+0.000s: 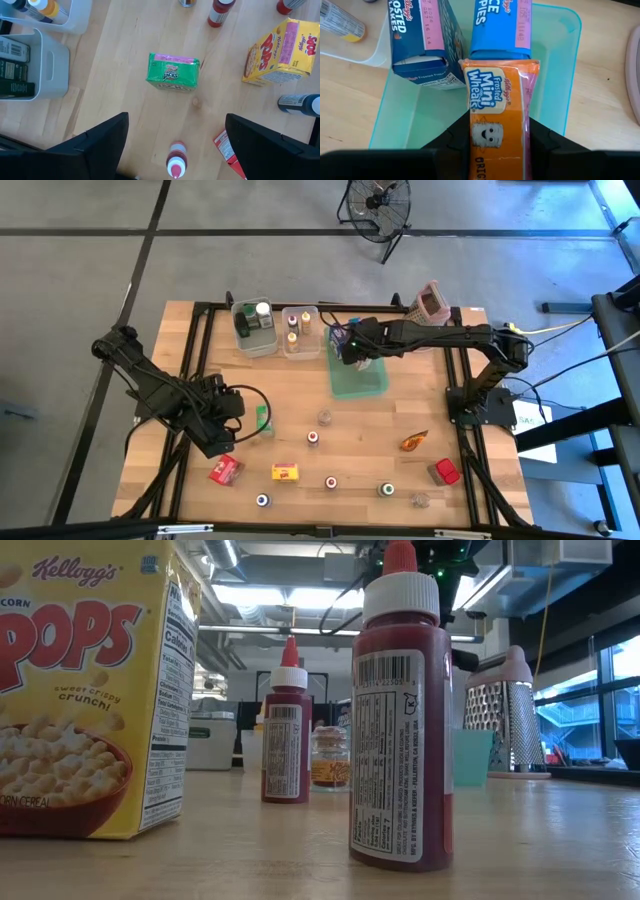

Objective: Pick & Place Kitchen Items
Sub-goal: Put the orange cereal box into the blue bin

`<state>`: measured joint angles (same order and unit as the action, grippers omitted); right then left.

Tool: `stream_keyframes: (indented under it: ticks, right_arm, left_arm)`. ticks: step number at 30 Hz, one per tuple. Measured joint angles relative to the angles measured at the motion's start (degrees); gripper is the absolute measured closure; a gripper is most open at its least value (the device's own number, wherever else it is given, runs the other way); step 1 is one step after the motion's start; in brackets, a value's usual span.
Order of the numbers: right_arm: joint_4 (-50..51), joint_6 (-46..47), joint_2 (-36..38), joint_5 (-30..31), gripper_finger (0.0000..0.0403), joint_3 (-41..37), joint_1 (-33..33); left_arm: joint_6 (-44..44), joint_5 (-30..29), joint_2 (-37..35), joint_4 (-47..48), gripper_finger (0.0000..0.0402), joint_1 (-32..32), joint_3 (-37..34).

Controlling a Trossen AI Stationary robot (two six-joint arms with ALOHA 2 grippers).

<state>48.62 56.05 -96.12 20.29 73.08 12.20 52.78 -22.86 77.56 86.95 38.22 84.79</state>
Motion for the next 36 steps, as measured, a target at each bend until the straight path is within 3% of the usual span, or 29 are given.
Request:
stream_keyframes:
  ticks: [11,16,36]
  right_arm:
    - [0.28,0.02,0.00,-2.69,0.0286,0.00,-1.87]
    - [5.47,1.12,0.00,-2.94,0.0286,0.00,-2.94]
    - [7.86,4.59,0.00,4.13,0.0286,0.00,1.41]
  left_arm:
    - [0.01,0.01,0.00,-0.02,0.0073,0.00,0.00]
    - [0.01,0.01,0.00,-0.02,0.0074,-0.01,0.00]
    - [0.66,-0.01,0.00,-0.26,0.0073,-0.01,0.00]
